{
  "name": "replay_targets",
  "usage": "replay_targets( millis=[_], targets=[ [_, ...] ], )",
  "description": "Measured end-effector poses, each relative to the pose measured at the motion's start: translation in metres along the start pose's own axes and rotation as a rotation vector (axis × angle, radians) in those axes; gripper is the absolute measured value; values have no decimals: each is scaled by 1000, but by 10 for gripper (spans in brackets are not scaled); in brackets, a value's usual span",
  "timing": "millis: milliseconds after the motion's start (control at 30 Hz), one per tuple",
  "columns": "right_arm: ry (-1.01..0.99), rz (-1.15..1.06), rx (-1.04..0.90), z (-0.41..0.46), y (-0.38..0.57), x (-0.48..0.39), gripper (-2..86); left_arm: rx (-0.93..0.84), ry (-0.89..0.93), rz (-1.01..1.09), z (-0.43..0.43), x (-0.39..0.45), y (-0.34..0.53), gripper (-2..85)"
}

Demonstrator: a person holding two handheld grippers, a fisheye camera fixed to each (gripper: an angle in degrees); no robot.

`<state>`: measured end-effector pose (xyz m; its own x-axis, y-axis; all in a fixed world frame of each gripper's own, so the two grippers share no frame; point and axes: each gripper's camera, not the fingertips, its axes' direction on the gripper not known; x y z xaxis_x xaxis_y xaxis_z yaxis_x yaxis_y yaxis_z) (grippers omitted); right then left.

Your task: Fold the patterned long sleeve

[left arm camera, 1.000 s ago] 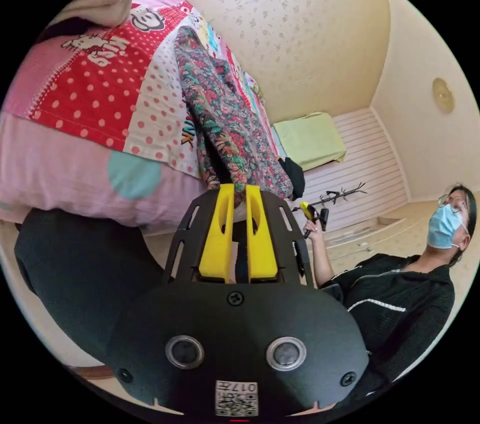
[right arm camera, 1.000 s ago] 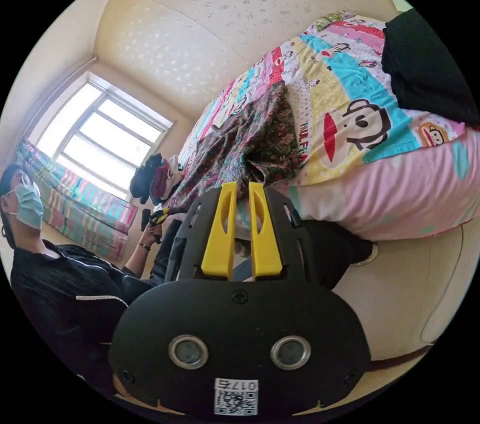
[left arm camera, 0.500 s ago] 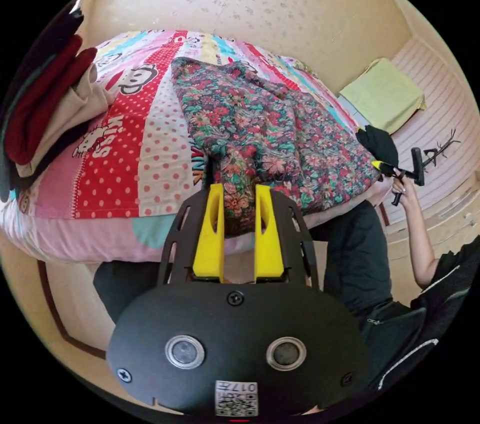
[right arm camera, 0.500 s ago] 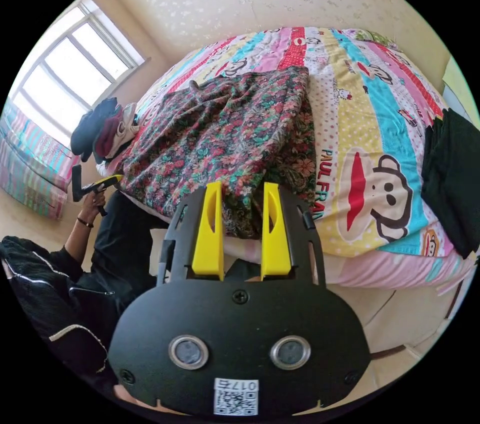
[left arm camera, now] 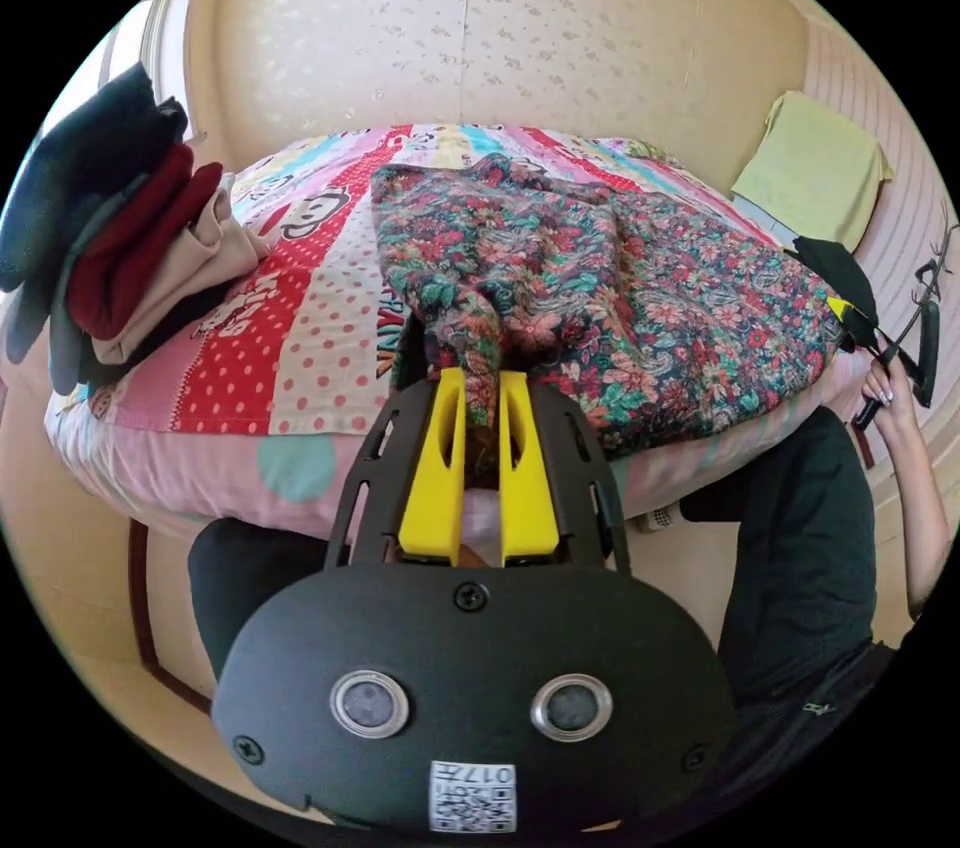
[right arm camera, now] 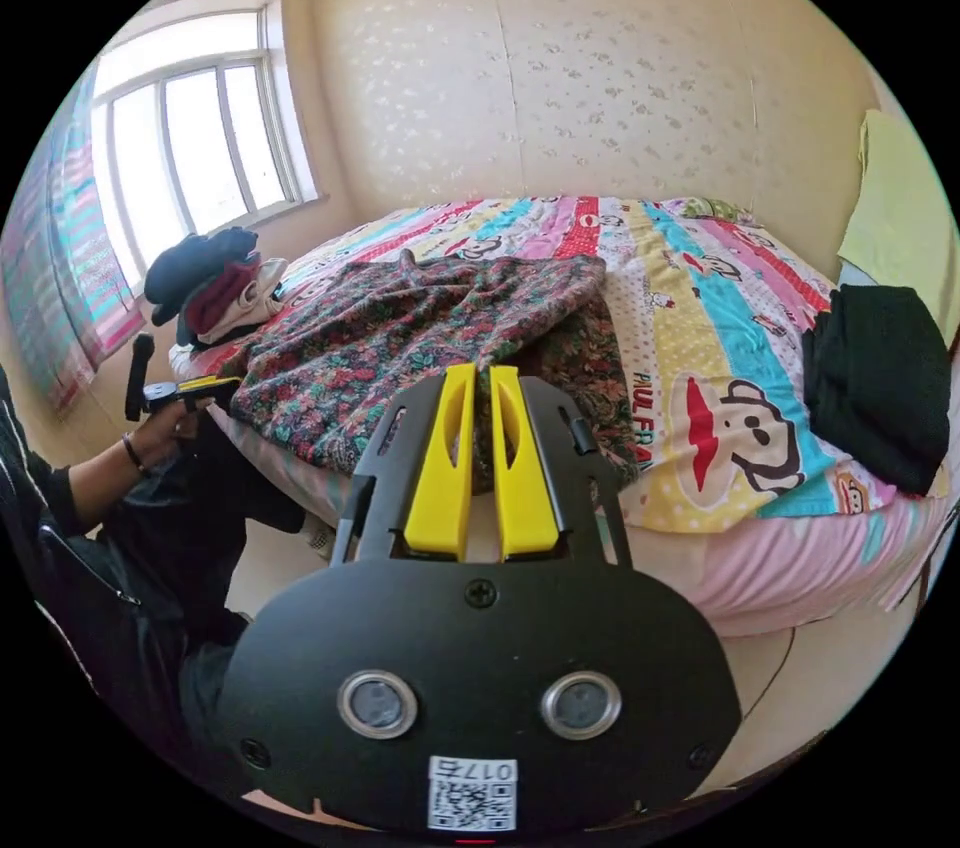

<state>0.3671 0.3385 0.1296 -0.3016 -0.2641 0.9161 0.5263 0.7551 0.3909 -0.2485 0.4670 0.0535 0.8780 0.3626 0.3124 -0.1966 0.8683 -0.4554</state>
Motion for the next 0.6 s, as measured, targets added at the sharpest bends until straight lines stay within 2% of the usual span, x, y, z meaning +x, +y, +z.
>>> replay_targets(
  millis=[133, 200, 333, 400, 500, 600],
  targets=[
    [-178, 14, 41, -34, -16, 35, 25, 150, 199, 0, -50, -39, -10, 34],
    [-257, 32, 94, -55, -21, 50, 22, 219, 407, -30, -78, -77, -18, 31],
    [-424, 163, 342, -111, 0, 102, 17, 365, 545, 8, -120, -121, -11, 27],
    [-467, 251, 447, -126, 22, 135, 15, 452, 662, -111, -130, -168, 6, 27],
    [-585, 300, 520, -135, 36, 176, 14, 531, 732, -111, -145, -202, 13, 28],
    [-649, 162, 549, -159, -1, 178, 13, 585, 715, 59, -191, -203, -20, 28]
  ],
)
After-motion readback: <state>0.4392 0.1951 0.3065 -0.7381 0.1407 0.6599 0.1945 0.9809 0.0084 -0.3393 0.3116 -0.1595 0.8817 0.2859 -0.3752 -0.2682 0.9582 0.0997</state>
